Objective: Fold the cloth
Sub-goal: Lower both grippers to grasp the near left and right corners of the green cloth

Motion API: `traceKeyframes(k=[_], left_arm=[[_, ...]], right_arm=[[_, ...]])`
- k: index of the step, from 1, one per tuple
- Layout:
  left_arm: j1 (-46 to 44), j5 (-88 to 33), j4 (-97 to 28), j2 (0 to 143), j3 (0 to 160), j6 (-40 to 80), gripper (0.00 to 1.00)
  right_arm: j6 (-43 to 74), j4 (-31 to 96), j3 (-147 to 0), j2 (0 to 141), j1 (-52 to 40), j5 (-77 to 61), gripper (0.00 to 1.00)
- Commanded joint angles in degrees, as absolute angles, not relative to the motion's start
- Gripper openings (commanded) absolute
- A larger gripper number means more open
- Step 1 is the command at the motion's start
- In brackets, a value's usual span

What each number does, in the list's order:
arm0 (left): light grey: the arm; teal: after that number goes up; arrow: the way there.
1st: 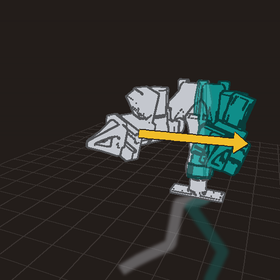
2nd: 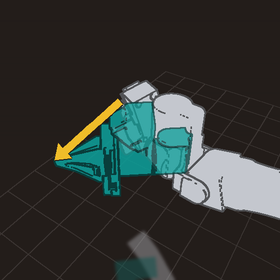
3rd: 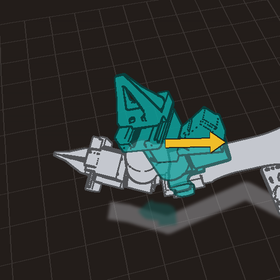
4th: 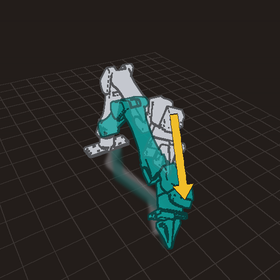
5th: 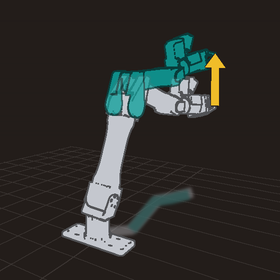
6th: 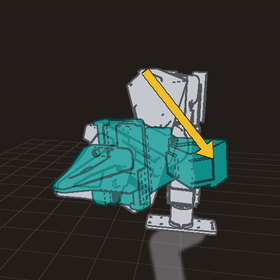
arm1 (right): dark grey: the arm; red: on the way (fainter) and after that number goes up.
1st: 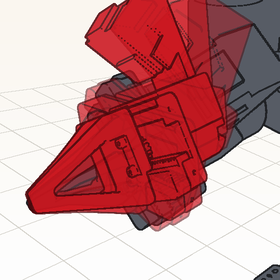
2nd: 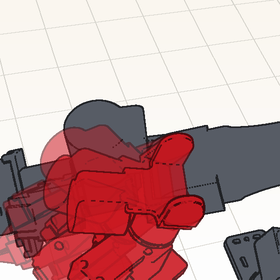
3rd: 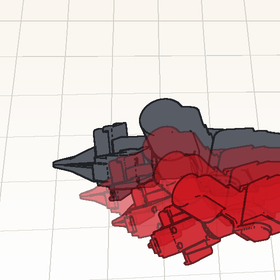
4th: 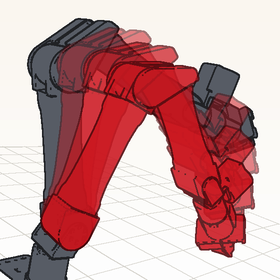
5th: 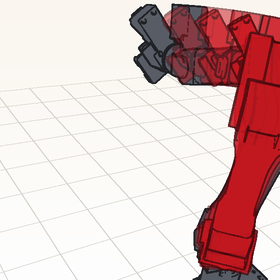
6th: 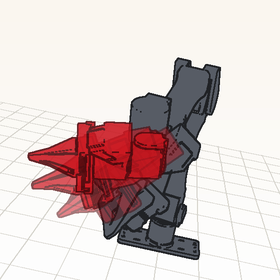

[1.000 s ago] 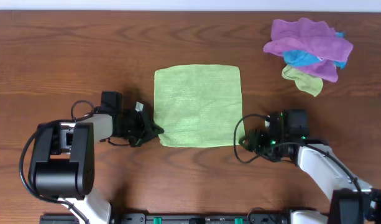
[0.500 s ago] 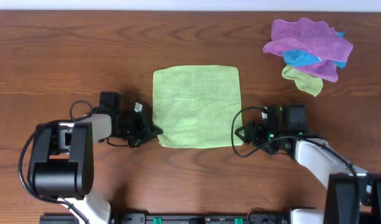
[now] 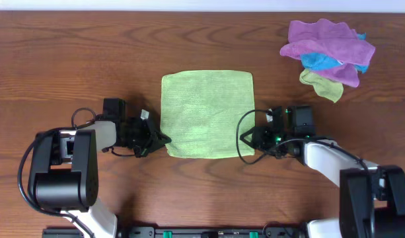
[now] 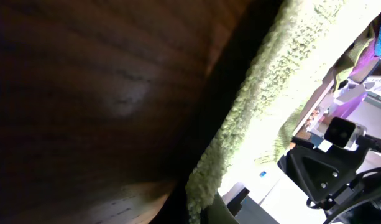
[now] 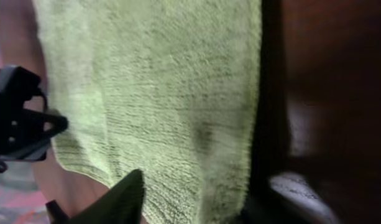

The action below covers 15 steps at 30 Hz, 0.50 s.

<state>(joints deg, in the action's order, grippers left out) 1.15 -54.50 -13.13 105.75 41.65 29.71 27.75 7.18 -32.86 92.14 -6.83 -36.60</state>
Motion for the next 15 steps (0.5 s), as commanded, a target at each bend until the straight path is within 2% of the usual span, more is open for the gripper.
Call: traceKeyframes(k=[1, 5, 8, 15], left_arm=[[2.33, -46.30, -14.74, 108.42, 39.42, 30.81, 0.06], [2.33, -46.74, -14.72, 108.42, 39.42, 30.72, 0.06], [2.33, -52.10, -14.59, 108.42, 39.42, 24.97, 0.06], [2.35, -53.69, -19.66, 107.83, 39.42, 20.01, 0.06]], right_arm=[[29.15, 9.67, -29.30, 96.03, -8.34, -28.88, 0.34], [29.15, 9.63, -29.30, 96.03, -8.32, -28.88, 0.01], [29.78, 9.61, -29.43, 95.98, -8.29, -30.13, 0.01], [29.76, 11.38, -29.74, 92.36, -8.27, -33.71, 0.01]])
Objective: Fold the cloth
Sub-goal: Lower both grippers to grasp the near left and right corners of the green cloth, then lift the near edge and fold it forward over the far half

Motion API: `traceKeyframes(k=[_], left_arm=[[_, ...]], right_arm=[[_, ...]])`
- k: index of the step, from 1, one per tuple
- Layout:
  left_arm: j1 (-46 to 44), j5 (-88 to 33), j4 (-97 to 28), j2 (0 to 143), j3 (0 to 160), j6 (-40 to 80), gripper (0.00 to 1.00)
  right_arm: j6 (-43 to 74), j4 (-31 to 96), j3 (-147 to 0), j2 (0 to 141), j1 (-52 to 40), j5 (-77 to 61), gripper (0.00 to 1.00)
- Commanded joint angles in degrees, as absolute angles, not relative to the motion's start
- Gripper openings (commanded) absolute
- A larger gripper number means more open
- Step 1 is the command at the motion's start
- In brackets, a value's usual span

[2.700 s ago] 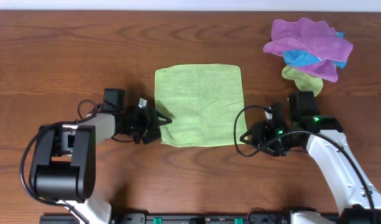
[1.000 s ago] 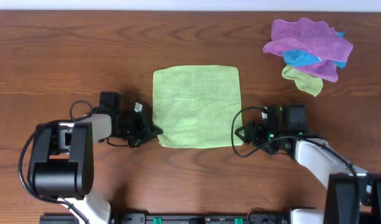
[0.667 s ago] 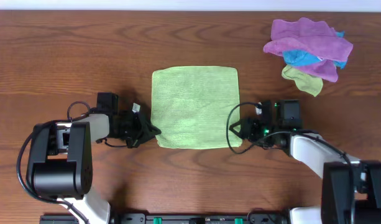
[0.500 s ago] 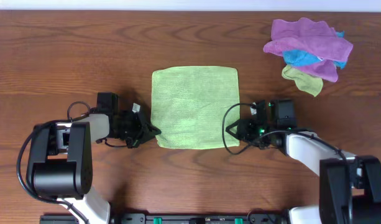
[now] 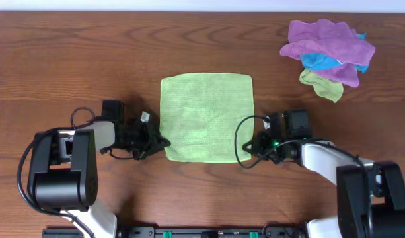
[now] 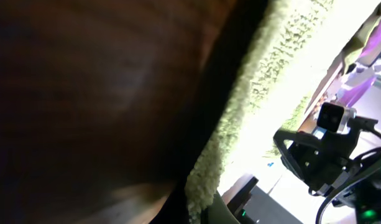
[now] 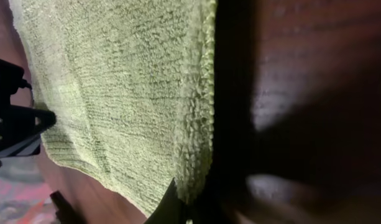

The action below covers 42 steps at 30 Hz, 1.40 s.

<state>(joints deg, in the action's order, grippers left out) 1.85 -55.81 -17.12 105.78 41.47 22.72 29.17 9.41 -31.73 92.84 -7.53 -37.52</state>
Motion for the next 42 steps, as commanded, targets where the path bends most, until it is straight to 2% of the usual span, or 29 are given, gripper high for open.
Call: traceKeyframes(k=[1, 9, 16, 28, 42], left_arm=[[2.35, -53.63, -21.12, 107.35, 39.42, 18.81, 0.06], [2.33, -51.66, -30.24, 98.28, 39.42, 14.79, 0.06], [2.33, -51.27, -28.88, 89.32, 39.42, 20.40, 0.06], [2.24, -44.21, -8.45, 86.87, 39.44, 39.38, 0.06], [0.91, -31.97, 11.35, 89.76, 39.48, 48.58, 0.06]], right_arm=[[29.74, 12.75, -29.74, 91.18, -8.27, -33.69, 0.02], [29.10, 24.97, -29.74, 79.13, -8.34, -33.43, 0.02], [30.92, 24.08, -30.13, 70.59, -8.34, -30.59, 0.02], [34.85, 10.33, -30.46, 71.42, -8.34, -23.22, 0.02], [33.76, 4.01, -38.76, 85.78, -8.34, -19.75, 0.01]])
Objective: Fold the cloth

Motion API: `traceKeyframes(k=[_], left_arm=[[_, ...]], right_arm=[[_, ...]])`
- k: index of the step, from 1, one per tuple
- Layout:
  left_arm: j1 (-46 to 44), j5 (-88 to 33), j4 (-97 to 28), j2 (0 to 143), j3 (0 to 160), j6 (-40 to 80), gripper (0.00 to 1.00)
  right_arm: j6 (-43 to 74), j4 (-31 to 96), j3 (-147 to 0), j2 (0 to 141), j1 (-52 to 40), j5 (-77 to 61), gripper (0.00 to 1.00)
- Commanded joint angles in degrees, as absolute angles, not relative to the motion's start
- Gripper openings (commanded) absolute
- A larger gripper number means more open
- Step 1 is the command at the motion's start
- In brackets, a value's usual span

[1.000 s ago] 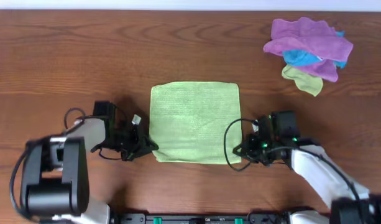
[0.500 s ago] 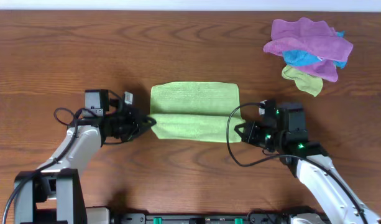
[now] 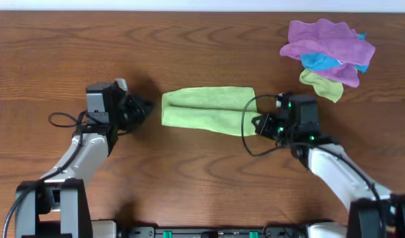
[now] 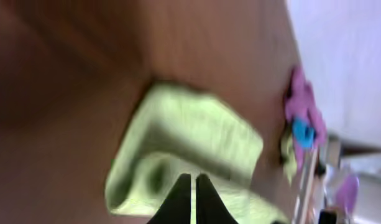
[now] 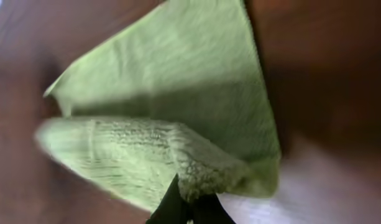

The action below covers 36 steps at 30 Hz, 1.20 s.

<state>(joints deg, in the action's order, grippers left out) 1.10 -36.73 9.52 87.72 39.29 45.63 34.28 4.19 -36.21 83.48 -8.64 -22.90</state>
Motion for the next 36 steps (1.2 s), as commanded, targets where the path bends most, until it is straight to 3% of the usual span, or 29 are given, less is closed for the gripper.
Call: traceKeyframes(k=[1, 7, 19, 21, 25, 28, 36], left_arm=[[0.75, -31.99, 12.62, 90.67, 39.51, 49.30, 0.06], [-0.32, -34.46, 19.99, 96.82, 39.94, 52.77, 0.06], [-0.69, -35.88, 14.87, 97.08, 40.03, 52.62, 0.09], [-1.34, -36.03, 14.20, 97.12, 40.03, 52.58, 0.13], [-3.07, -35.99, 13.91, 97.23, 40.01, 52.53, 0.37], [-3.70, -36.07, 13.91, 98.02, 40.03, 52.62, 0.42], [-3.90, -38.96, 16.38, 101.95, 40.03, 53.45, 0.38]], right_arm=[[33.54, 4.01, -39.48, 86.70, -8.34, -19.68, 0.01], [32.51, 3.75, -42.33, 89.60, -8.34, -19.53, 0.01], [32.53, 3.92, -42.33, 89.60, -8.34, -21.23, 0.01], [32.51, 4.16, -42.33, 89.60, -8.34, -21.26, 0.01], [32.51, 4.75, -42.33, 89.60, -8.34, -21.26, 0.01], [32.49, 5.21, -42.33, 89.60, -8.34, -21.26, 0.01], [31.59, 6.48, -42.33, 89.60, -8.34, -21.30, 0.01]])
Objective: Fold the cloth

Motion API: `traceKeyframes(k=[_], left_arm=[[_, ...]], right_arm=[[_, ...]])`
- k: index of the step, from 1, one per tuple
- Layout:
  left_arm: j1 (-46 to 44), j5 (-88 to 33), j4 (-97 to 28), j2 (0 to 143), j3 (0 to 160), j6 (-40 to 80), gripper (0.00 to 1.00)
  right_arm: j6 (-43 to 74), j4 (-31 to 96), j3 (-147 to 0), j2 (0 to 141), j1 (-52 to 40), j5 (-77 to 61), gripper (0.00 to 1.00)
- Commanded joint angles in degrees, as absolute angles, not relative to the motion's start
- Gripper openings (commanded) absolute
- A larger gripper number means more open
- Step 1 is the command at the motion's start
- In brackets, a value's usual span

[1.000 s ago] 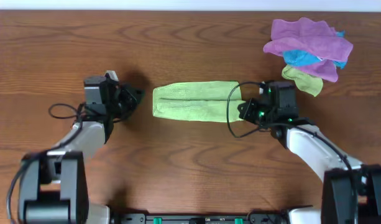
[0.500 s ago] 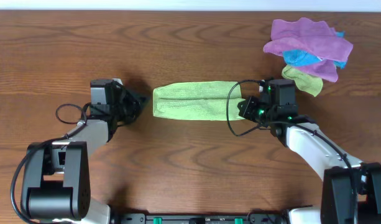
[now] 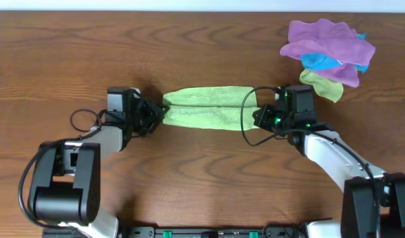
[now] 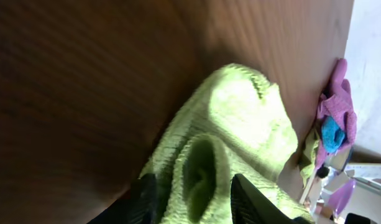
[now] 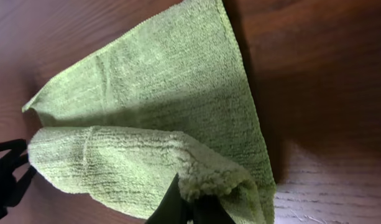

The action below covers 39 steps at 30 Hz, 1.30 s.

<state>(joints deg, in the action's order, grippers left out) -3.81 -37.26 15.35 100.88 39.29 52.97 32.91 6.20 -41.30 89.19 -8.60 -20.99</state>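
Observation:
The green cloth (image 3: 205, 106) lies doubled into a long band across the table's middle. My left gripper (image 3: 157, 117) is at its left end. In the left wrist view the cloth's rolled end (image 4: 240, 118) sits between the two spread fingers, so the left gripper (image 4: 196, 190) is open. My right gripper (image 3: 258, 120) is at the band's right near corner. In the right wrist view the right gripper (image 5: 190, 204) is shut on the fluffy doubled edge of the cloth (image 5: 165, 112), which it holds slightly lifted.
A pile of purple, blue and green cloths (image 3: 328, 49) lies at the back right, also in the left wrist view as the pile (image 4: 336, 106). The brown wooden table (image 3: 70, 46) is bare on the left and along the front.
My left gripper was shut, up and left of the cloth's end; now it is lower, open around that end. The right gripper still pinches its corner, nearly in place.
The cloth lay flat as a square with both grippers at its near corners. Half a second later both sat at the near edge. Then the cloth was doubled into a band, the right gripper holding on. Now the left gripper is open at the band's left end.

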Motion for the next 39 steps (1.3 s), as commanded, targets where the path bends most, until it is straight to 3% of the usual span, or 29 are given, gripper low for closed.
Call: traceKeyframes(k=[1, 9, 39], left_arm=[[-3.88, -39.03, 16.91, 102.13, 40.03, 53.52, 0.38], [-3.90, -40.16, 21.76, 103.28, 40.03, 54.24, 0.35], [-8.43, -37.23, 21.80, 103.50, 40.03, 54.02, 0.35]], right_arm=[[31.38, 6.63, -42.33, 89.60, -8.34, -21.30, 0.01], [30.96, 7.31, -42.33, 89.60, -8.34, -21.26, 0.01], [30.98, 7.77, -42.33, 89.60, -8.34, -21.43, 0.01]])
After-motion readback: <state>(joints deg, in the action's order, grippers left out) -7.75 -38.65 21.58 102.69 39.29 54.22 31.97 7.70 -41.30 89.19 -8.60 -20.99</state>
